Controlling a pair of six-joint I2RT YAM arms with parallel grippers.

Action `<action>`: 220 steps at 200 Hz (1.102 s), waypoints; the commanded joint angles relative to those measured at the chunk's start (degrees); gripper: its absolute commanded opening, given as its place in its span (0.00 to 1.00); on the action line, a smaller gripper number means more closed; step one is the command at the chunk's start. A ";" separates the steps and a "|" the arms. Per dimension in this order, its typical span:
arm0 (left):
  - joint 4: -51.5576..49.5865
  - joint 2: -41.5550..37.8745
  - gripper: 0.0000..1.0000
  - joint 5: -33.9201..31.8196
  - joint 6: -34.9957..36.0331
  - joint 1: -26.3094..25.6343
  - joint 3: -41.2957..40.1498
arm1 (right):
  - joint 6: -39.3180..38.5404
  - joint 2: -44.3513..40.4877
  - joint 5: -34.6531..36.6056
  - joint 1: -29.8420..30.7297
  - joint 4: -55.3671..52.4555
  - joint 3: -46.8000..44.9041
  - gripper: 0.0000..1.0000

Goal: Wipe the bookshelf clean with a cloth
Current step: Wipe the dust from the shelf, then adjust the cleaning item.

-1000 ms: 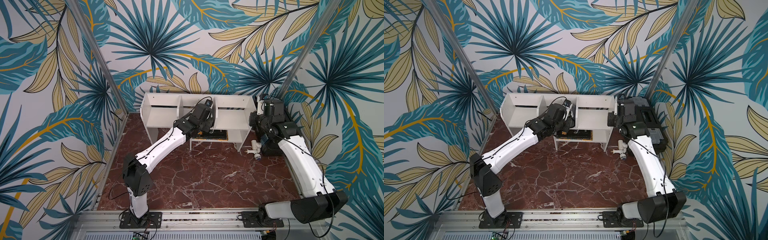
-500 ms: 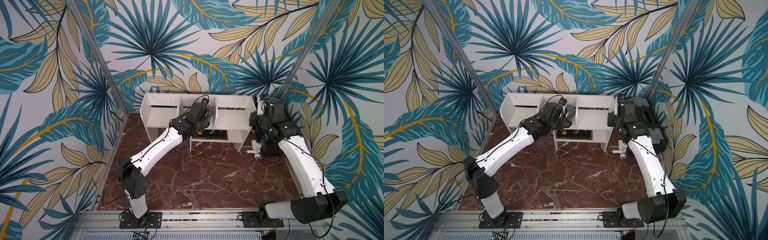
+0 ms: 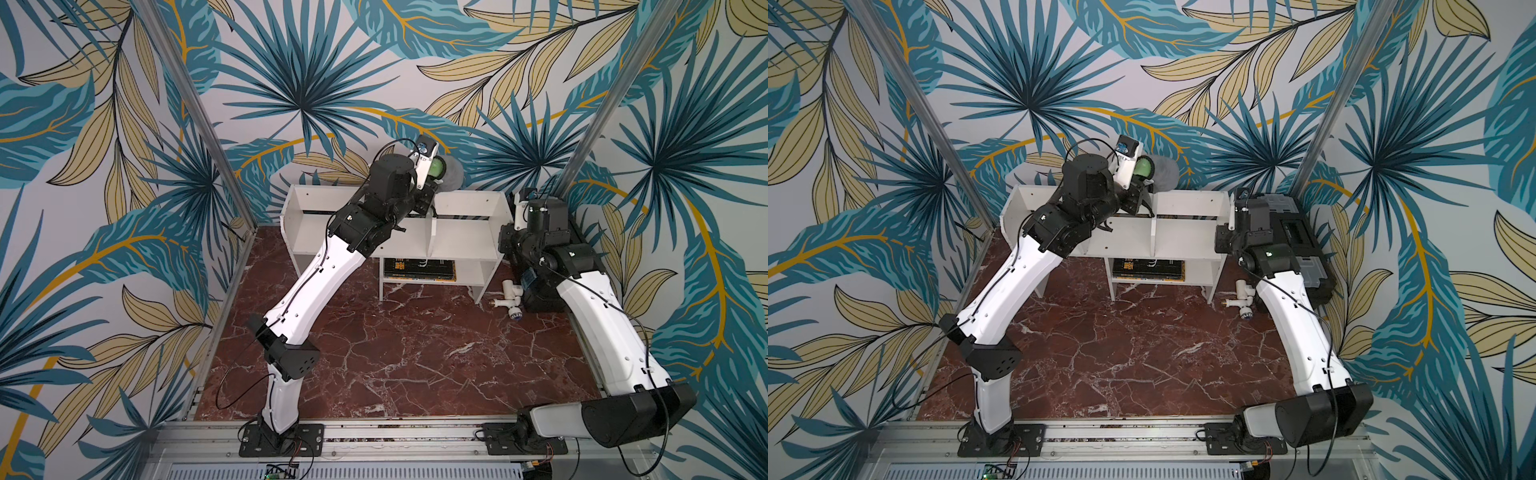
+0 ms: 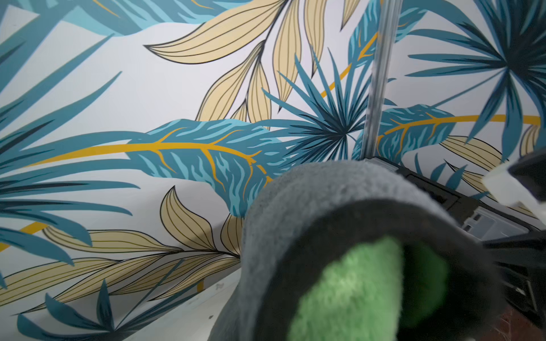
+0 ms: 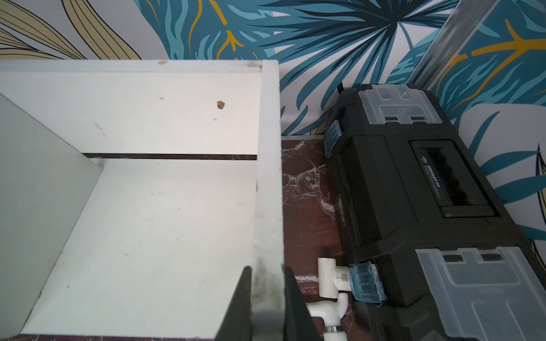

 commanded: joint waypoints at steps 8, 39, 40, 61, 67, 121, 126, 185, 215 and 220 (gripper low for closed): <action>-1.48 -1.33 0.00 1.74 4.22 -1.22 -5.77 | 1.08 -2.45 -3.99 0.67 -0.32 -0.28 0.00; 1.37 -7.77 0.00 5.26 4.05 -2.05 -17.88 | 1.04 -2.80 -3.74 0.67 -0.21 -0.29 0.00; 1.44 -7.94 0.00 5.45 4.05 -2.12 -18.15 | 1.06 -2.79 -3.77 0.67 -0.25 -0.29 0.00; 2.14 -11.88 0.00 9.51 5.19 -3.29 -23.06 | 1.07 -2.82 -3.13 0.67 -0.52 0.44 0.00; 2.59 -13.00 0.00 9.91 5.33 -3.70 -23.89 | 1.07 -2.79 -2.78 0.67 -0.81 0.88 0.00; 4.13 -20.13 0.00 12.80 5.57 -4.57 -24.83 | 0.22 -7.96 -4.95 0.76 -5.00 8.40 0.74; 4.25 -20.62 0.00 13.79 5.60 -4.49 -25.15 | 0.20 -8.81 -7.55 0.76 -4.76 8.65 0.77; 8.65 -25.95 0.00 33.74 4.18 -1.57 -32.09 | 16.19 -15.57 -53.27 0.98 15.30 4.11 0.99; 12.45 -28.95 0.00 41.06 2.84 -0.43 -35.56 | 21.73 -15.11 -57.85 2.65 21.74 1.57 0.99; 12.81 -29.23 0.00 41.84 2.63 -0.20 -35.94 | 22.17 -14.88 -58.36 2.90 22.03 1.42 1.00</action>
